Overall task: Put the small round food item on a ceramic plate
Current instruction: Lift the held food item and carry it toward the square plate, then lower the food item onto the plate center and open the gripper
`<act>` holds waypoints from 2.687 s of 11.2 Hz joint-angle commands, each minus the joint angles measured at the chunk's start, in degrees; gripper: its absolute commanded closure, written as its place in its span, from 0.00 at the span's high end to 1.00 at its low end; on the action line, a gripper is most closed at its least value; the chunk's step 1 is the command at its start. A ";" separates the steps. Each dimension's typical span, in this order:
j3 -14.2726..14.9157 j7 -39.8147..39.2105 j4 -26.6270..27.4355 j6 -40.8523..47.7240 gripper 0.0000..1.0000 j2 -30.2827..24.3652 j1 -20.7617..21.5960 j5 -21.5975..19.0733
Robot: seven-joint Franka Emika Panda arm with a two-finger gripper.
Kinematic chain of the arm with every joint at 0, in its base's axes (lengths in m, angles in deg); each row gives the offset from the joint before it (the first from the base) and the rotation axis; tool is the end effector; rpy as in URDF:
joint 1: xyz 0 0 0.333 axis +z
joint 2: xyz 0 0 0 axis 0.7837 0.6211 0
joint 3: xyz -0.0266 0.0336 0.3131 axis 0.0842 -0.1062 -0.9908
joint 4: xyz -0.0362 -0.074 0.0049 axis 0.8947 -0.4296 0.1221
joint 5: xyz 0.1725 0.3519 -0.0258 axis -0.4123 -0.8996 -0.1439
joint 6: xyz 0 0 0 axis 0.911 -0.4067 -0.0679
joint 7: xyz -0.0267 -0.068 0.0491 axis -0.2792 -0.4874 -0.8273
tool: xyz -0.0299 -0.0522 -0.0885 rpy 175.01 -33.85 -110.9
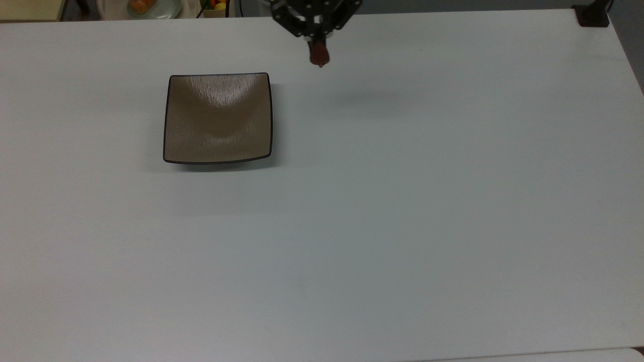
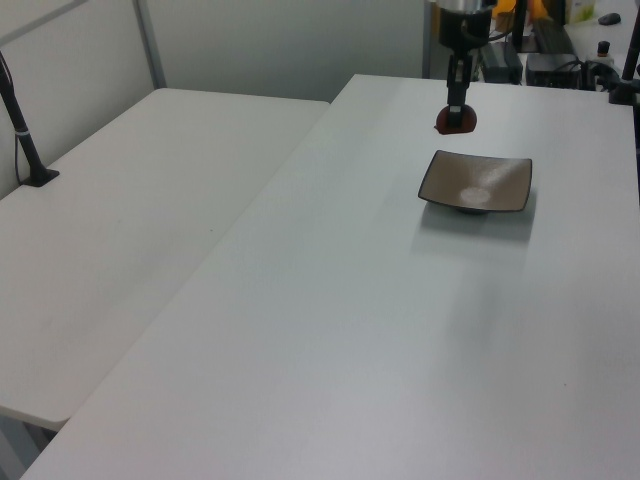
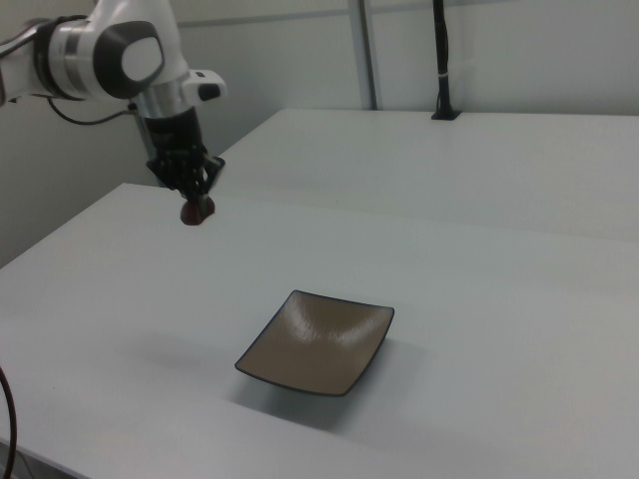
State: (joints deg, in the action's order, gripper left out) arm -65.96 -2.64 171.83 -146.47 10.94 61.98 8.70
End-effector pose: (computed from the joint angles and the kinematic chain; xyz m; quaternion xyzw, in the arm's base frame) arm 0.5689 0.1252 0.5774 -0.9912 -0.1292 -0.0160 0.0223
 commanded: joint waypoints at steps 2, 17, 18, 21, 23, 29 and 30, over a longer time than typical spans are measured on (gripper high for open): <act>0.91 -8.41 5.47 -0.30 0.01 -1.30 -6.66 -1.11; 2.32 -18.54 22.70 -29.90 0.03 7.04 -13.98 -0.58; 2.41 -18.54 23.76 -31.93 0.03 7.57 -13.98 -0.49; 3.20 -18.54 24.12 -34.05 0.06 8.72 -14.07 -0.58; 3.29 -18.54 24.12 -33.97 0.13 8.81 -14.07 -0.58; 3.29 -17.92 24.12 -33.09 1.00 8.90 -14.15 -0.58; 3.29 -17.92 24.03 -33.09 1.00 8.90 -14.15 -0.58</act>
State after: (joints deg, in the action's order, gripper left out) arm -62.93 -19.67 194.81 -178.93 20.54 47.76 8.69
